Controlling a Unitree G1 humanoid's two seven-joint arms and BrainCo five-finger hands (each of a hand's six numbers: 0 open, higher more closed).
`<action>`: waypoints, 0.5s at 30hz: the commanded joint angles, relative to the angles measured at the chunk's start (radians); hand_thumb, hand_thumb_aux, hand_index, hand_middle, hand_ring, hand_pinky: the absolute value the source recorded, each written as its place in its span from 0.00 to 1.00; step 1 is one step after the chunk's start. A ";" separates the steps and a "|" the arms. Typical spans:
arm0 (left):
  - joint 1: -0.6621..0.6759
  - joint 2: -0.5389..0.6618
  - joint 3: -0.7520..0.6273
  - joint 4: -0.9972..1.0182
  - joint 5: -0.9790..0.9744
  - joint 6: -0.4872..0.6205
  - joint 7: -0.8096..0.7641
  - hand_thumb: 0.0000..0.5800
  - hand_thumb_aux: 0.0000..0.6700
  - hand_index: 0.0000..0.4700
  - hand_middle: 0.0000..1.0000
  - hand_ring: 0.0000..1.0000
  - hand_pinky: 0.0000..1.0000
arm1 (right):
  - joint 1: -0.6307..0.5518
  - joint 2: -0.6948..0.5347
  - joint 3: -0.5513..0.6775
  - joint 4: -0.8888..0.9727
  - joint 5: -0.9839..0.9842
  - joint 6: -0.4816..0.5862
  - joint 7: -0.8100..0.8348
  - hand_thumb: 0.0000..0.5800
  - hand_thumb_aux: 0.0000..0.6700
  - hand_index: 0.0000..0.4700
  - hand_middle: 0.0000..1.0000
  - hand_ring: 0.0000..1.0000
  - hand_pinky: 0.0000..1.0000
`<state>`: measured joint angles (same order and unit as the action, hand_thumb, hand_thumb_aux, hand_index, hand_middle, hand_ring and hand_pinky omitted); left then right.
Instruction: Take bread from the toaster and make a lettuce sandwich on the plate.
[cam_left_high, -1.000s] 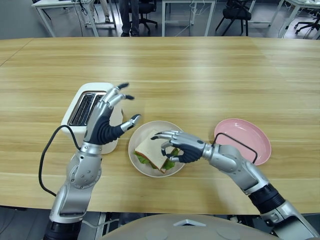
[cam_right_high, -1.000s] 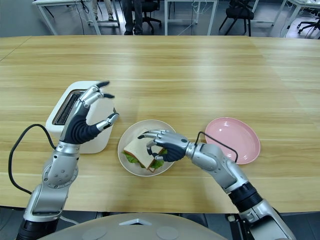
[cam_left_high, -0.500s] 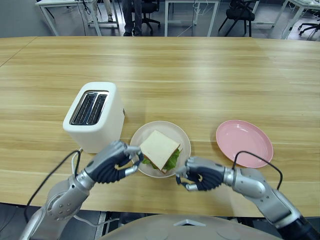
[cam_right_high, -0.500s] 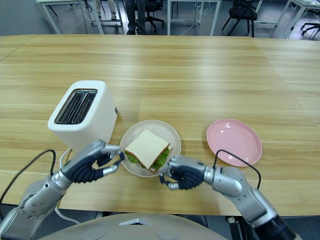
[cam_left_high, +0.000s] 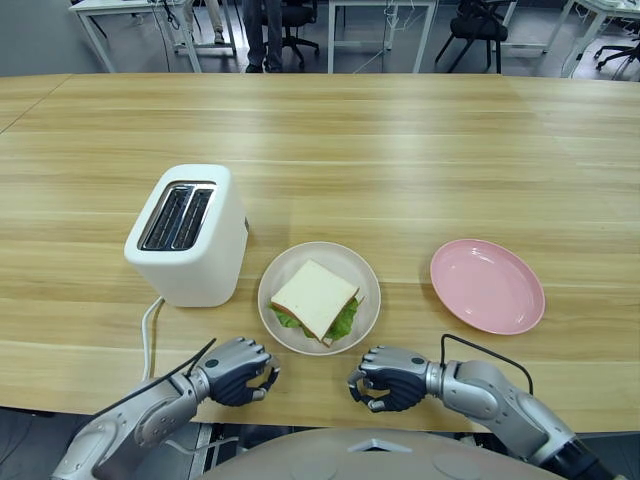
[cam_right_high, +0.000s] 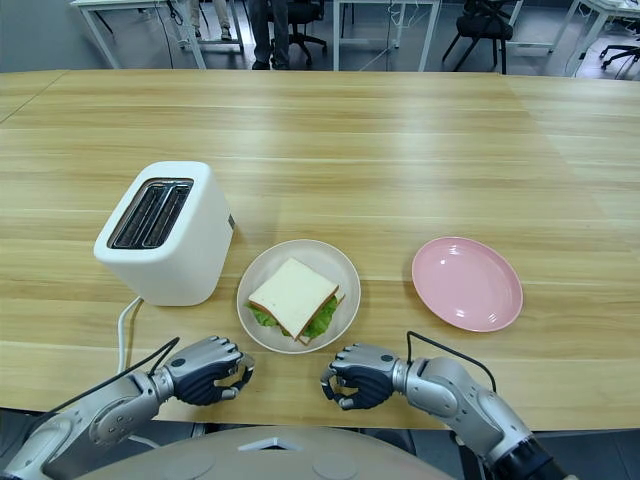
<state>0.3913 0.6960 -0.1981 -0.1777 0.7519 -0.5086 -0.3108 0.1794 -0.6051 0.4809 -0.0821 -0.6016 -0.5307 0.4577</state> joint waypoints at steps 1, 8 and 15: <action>-0.080 -0.031 -0.054 0.074 0.050 0.026 0.015 1.00 1.00 0.98 1.00 1.00 1.00 | -0.067 0.039 0.033 0.090 -0.081 -0.005 -0.058 1.00 1.00 0.98 1.00 1.00 1.00; -0.295 -0.130 -0.152 0.242 0.087 0.044 0.054 1.00 1.00 0.98 1.00 1.00 1.00 | -0.236 0.107 0.043 0.243 -0.176 0.005 -0.184 1.00 1.00 0.98 1.00 1.00 1.00; -0.507 -0.210 -0.201 0.428 0.103 0.082 0.126 1.00 1.00 0.98 1.00 1.00 1.00 | -0.465 0.168 0.038 0.465 -0.246 0.047 -0.351 1.00 1.00 0.98 1.00 1.00 1.00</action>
<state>-0.0835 0.4919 -0.3868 0.1996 0.8440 -0.4477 -0.2034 -0.2487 -0.4462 0.5225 0.3269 -0.8208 -0.5044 0.1457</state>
